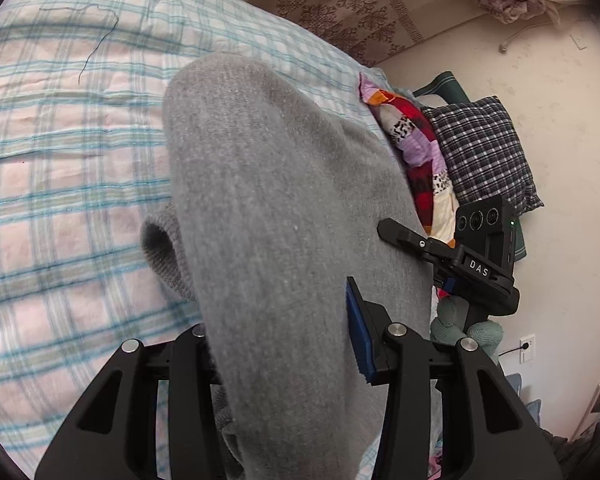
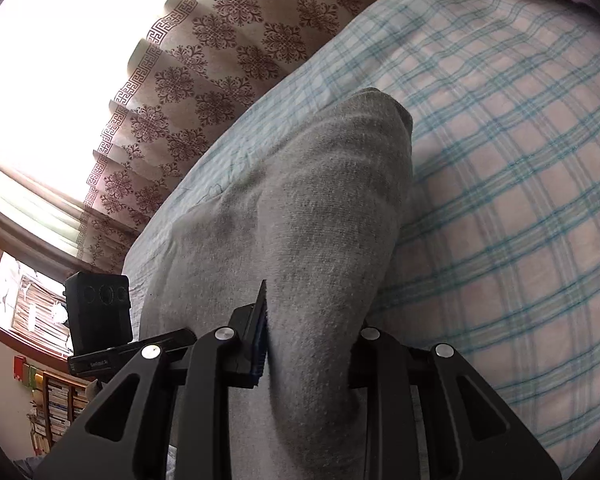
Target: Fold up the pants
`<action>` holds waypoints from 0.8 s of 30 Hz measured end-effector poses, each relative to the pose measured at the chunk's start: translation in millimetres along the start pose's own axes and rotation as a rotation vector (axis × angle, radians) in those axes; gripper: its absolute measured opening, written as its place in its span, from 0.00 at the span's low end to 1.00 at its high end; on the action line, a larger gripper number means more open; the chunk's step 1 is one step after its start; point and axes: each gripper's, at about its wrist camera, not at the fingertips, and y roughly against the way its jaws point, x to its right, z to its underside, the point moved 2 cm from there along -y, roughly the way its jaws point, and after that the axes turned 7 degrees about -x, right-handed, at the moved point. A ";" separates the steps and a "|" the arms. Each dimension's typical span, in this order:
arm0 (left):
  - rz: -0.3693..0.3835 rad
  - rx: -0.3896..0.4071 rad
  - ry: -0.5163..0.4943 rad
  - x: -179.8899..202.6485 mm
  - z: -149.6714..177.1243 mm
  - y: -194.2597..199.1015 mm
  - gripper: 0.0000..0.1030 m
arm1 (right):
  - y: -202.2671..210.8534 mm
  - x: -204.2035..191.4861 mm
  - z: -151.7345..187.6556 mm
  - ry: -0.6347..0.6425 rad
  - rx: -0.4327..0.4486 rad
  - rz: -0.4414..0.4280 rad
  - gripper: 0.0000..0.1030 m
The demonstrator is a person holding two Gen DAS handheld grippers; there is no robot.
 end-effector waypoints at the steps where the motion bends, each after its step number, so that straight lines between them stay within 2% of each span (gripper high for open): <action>1: -0.006 0.000 0.000 -1.3 -1.6 -1.8 0.43 | -0.9 1.9 -0.2 -0.002 0.000 0.000 0.24; 4: -0.034 0.001 -0.005 -2.3 -3.6 -6.6 0.47 | -1.2 0.1 -0.5 0.014 0.003 0.022 0.29; 5: -0.053 0.002 -0.002 -3.5 -3.5 -6.6 0.52 | -0.3 -2.2 0.0 0.025 0.007 0.046 0.33; 8: -0.107 0.017 -0.002 -7.1 -1.0 -0.2 0.57 | 6.8 -10.3 4.0 0.066 0.026 0.136 0.40; 14: -0.218 0.066 -0.036 -2.9 15.3 32.1 0.59 | 37.2 -27.1 19.7 0.140 0.095 0.308 0.41; 18: -0.346 0.094 -0.129 19.7 34.0 52.0 0.60 | 64.5 -49.3 44.9 0.226 0.159 0.416 0.41; 24: -0.440 0.114 -0.220 42.4 76.0 67.0 0.61 | 76.6 -80.7 98.2 0.316 0.180 0.498 0.43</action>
